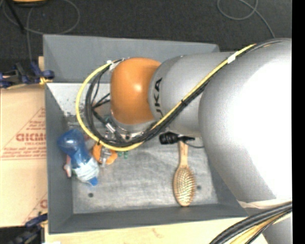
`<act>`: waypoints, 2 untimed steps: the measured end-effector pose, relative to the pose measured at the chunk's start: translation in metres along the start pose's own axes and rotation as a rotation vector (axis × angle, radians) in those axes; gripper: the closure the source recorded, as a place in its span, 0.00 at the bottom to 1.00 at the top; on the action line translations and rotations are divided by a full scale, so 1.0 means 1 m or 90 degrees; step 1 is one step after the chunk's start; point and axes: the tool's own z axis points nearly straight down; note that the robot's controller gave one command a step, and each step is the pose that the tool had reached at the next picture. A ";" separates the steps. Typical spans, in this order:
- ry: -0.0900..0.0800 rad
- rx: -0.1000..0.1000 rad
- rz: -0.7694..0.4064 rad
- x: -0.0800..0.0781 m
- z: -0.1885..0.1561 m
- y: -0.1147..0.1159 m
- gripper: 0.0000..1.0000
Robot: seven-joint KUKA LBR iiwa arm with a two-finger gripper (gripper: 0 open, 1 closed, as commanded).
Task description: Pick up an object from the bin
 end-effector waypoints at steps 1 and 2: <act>-0.008 -0.005 -0.003 -0.005 -0.030 0.004 1.00; -0.001 -0.001 -0.003 -0.001 -0.054 -0.003 1.00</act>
Offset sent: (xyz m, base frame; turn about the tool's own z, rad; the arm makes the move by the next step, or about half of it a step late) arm -0.0002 -0.0061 0.0796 -0.0059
